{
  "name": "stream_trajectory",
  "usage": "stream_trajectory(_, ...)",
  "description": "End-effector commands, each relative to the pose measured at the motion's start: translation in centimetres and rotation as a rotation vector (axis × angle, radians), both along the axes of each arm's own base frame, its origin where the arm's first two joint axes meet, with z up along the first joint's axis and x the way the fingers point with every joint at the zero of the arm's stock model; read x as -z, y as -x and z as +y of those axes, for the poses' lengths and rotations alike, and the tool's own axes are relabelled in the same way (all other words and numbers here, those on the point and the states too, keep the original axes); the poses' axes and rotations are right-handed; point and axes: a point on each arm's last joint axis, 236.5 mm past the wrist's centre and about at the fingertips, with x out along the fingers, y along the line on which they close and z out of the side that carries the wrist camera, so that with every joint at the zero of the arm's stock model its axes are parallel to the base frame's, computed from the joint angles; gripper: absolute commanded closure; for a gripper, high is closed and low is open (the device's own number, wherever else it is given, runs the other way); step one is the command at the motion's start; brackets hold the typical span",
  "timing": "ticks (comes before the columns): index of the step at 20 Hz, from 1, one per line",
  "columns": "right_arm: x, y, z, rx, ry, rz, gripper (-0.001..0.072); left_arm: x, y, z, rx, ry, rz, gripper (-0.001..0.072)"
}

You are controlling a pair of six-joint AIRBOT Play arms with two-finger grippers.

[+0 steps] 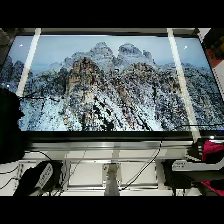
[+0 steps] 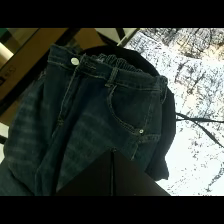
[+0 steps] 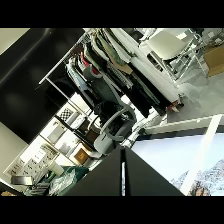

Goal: Fold the clothes and pants, and hang the long-sleeved shirts on hangers.

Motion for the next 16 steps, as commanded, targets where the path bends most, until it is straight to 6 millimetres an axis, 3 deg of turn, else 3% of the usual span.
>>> stream_trajectory(1,-0.1,0.0,0.1,-0.001,0.001,-0.001,0.0673,0.2,-0.1,0.1,-0.001,0.004,0.0,0.0696)
stream_trajectory(4,-0.1,0.1,0.1,-0.001,0.001,-0.002,0.0673,2.9,0.2,2.2,-0.018,-0.091,0.162,0.0697)
stream_trajectory(8,-0.1,0.1,0.1,-0.001,0.001,-0.002,0.0673,9.5,-0.5,4.8,-0.029,-0.109,0.348,0.0692)
stream_trajectory(9,-0.1,0.1,0.1,-0.001,0.0,-0.002,0.0673,11.3,-0.3,5.6,-0.05,-0.088,0.395,0.0597)
stream_trajectory(11,-0.1,0.0,0.1,-0.001,0.0,-0.001,0.0673,14.0,0.5,7.4,-0.096,-0.048,0.469,-0.0007)
stream_trajectory(14,-0.1,0.0,0.1,-0.001,0.0,-0.001,0.0673,17.8,1.4,8.2,-0.137,0.033,0.557,0.0022)
stream_trajectory(16,0.0,0.0,0.1,-0.001,0.0,-0.001,0.0673,19.2,1.3,8.3,-0.135,0.047,0.597,0.0022)
